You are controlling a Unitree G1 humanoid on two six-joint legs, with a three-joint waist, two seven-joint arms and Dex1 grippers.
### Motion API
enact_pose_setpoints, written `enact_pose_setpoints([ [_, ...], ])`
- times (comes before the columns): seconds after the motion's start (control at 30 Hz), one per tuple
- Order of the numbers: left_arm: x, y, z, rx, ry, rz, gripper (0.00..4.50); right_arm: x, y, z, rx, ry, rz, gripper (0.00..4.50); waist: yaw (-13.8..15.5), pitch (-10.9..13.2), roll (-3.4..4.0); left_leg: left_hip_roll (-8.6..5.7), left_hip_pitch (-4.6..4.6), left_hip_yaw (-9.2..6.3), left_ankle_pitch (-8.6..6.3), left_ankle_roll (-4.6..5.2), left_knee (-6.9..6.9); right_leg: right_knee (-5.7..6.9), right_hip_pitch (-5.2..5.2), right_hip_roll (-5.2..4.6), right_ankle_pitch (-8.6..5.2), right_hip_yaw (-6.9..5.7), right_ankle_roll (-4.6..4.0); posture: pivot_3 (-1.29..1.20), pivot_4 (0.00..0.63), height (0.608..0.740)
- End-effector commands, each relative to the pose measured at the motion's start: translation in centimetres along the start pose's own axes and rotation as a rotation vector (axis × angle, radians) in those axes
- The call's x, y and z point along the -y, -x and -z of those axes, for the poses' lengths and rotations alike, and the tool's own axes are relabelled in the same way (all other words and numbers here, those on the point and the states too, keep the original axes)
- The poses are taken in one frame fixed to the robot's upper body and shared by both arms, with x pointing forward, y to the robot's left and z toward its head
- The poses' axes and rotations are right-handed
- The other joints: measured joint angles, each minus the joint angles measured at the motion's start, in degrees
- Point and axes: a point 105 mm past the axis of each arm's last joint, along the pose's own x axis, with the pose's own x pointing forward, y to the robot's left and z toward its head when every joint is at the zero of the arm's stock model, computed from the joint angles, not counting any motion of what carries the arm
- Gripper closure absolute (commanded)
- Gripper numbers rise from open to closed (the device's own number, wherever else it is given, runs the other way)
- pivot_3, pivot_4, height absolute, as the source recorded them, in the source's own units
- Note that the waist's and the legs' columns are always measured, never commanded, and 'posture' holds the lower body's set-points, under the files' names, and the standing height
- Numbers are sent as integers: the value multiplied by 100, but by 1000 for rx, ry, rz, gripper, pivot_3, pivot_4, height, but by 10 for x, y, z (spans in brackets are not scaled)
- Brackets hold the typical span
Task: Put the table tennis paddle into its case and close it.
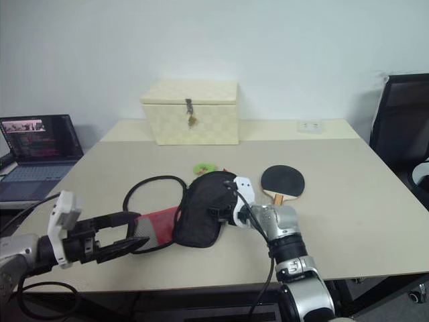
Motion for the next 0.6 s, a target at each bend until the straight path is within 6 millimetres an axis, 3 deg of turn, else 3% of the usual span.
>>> enact_pose_setpoints([
  [0.03, -1, 3, -8, 20, -46, -9, 0, -10, -3, -14, 50, -4, -30, 414, -2, 0, 0, 0, 0, 0, 0, 0, 0, 0, 0, 0, 0, 0, 0, 0, 150, 740],
  [0.17, -2, 2, -8, 18, -52, -6, 0, -9, -4, -20, 80, -23, -23, 1555, -1, 0, 1, 0, 0, -1, 0, 0, -2, 0, 0, 0, 0, -1, -1, 0, 150, 740],
  [0.43, -2, -7, -14, 20, -69, 10, 0, -4, 4, -55, 186, -33, -16, 4464, -1, 2, 3, 0, -1, -1, 0, 0, -6, -1, -2, 0, 0, -1, -1, 0, 150, 740],
  [0.6, -3, -12, -19, 23, -82, 18, 0, 9, 14, -73, 243, -45, 14, 4464, 0, 2, 3, -1, -3, -1, 0, 0, -8, -4, -2, 0, 0, -1, -1, 0, 150, 740],
])
